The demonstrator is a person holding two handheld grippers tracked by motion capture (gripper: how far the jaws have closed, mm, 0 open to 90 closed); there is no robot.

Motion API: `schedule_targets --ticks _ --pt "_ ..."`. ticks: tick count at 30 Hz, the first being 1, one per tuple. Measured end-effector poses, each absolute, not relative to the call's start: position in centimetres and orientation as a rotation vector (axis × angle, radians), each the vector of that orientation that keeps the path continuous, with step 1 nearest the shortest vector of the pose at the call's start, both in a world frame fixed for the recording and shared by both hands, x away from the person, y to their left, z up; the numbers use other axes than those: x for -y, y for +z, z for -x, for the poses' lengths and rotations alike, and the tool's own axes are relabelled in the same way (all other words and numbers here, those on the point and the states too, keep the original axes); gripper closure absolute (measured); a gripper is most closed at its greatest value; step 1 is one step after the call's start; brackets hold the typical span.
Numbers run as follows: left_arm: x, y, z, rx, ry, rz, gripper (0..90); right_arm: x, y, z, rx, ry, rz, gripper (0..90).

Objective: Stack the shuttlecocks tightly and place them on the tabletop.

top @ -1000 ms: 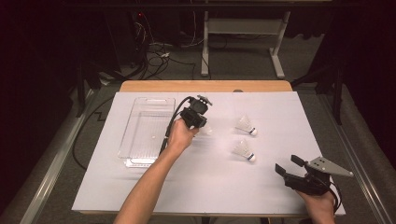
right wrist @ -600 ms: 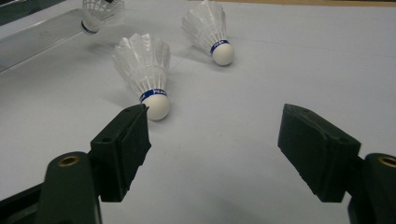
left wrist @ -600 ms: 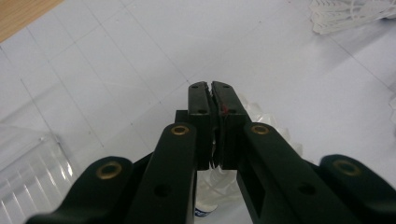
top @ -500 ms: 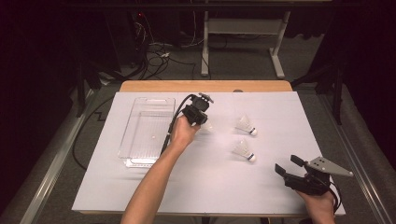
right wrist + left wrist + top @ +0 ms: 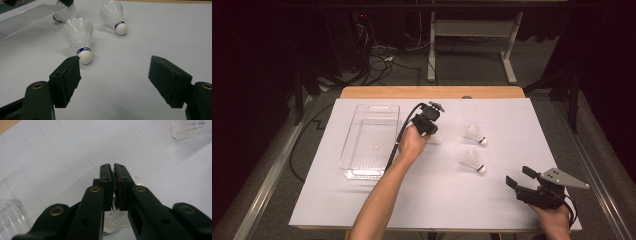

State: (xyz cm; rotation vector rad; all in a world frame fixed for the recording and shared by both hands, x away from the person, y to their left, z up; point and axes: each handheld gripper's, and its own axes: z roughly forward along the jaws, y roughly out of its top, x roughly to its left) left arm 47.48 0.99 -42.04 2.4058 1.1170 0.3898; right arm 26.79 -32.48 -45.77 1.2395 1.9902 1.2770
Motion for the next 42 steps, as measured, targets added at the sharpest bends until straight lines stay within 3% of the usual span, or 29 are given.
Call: schedule_targets --ticks 17,31,42 --pt "0.2 -42.8 -47.6 -1.130 0.330 -2.404 80.9 32.5 -45.8 -26.8 -1.994 1.278 -1.240 26.0" --pt "0.5 -43.1 -47.6 -1.140 0.320 -2.396 69.5 32.5 -45.8 -26.9 -1.996 1.279 -1.237 26.0" --pt "0.1 -42.9 -47.9 -1.165 0.326 -2.372 66.5 32.5 -45.8 -26.9 -2.001 1.276 -1.234 26.0"
